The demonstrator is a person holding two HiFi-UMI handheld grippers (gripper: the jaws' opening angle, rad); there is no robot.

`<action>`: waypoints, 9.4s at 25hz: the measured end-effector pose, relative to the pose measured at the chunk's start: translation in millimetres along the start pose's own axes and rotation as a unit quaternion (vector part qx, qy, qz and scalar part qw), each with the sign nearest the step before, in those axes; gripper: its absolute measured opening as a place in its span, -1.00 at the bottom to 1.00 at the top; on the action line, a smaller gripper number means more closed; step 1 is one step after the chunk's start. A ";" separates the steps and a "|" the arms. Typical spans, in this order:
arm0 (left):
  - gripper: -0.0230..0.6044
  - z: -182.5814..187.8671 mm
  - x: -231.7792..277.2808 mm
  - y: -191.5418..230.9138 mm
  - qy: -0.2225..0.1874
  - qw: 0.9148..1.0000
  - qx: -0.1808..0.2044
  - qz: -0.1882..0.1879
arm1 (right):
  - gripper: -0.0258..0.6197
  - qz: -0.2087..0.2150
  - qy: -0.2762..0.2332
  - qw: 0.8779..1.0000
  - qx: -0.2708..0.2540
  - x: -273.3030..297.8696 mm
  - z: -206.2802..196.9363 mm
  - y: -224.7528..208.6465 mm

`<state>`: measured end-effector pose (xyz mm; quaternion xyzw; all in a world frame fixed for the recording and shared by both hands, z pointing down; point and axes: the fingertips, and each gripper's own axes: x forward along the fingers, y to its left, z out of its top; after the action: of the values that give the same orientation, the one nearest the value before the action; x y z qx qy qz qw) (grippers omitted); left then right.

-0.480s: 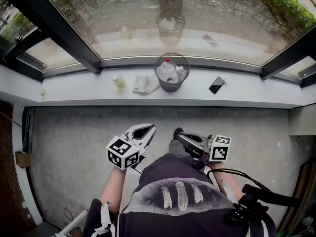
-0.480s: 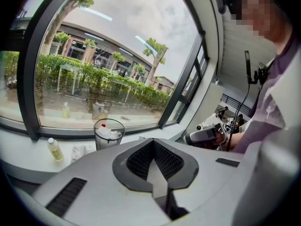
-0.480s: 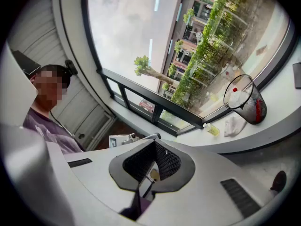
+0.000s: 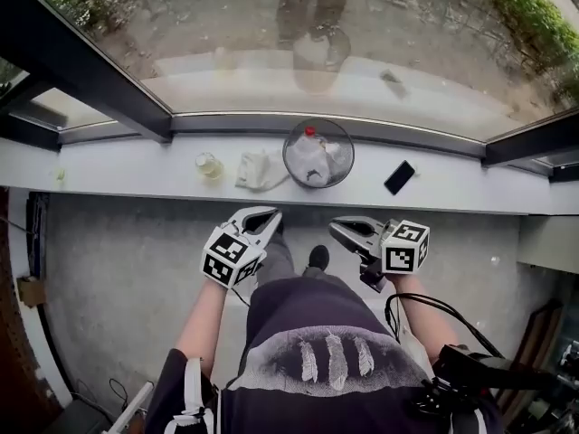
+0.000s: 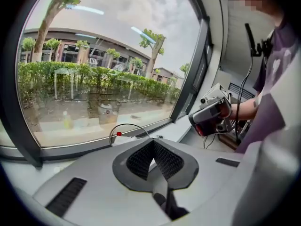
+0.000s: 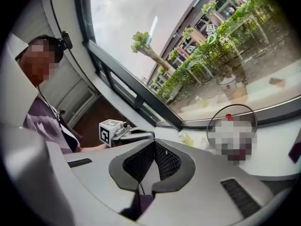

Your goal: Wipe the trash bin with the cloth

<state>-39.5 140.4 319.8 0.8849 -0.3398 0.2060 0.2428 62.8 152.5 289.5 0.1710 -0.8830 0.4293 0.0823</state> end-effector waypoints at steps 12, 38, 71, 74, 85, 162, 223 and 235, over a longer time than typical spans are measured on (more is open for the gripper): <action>-0.34 -75.1 82.1 152.3 0.151 0.988 0.001 0.030 | -0.93 -0.187 0.023 0.982 0.023 26.9 7.3 -94.4; 0.16 -293.4 234.0 253.1 0.368 0.924 -0.071 0.078 | -0.70 -0.385 0.132 0.910 -0.072 -11.4 -9.4 -266.0; -0.81 -85.5 182.8 158.0 0.034 0.996 0.005 -0.080 | -0.69 -0.445 0.016 0.891 0.084 -8.8 -25.8 -295.1; -0.81 -100.6 173.9 149.6 0.054 0.994 0.011 -0.094 | -0.69 -0.459 0.024 0.885 0.076 -6.0 -27.3 -292.9; -0.81 -144.7 167.2 14.7 0.103 0.967 0.030 -0.230 | -0.69 -0.461 -0.008 0.884 0.078 -7.7 -28.3 -296.6; -0.81 -143.7 169.6 -9.9 0.002 0.998 0.046 -0.038 | -0.73 -0.423 -0.130 0.784 0.434 -47.1 -105.3 -262.2; -0.81 -133.6 219.8 17.5 0.028 0.998 0.028 -0.058 | -0.51 -0.178 -0.026 0.872 0.455 -9.2 -87.0 -217.9; -0.81 -78.1 195.5 127.9 -0.012 0.997 0.033 0.068 | -0.51 -0.201 0.006 0.961 0.192 -40.6 16.7 -296.0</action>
<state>-11.0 3.6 522.6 0.8699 -0.3949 0.2225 0.1943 210.8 -20.9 483.4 0.3551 -0.7308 0.5665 0.1376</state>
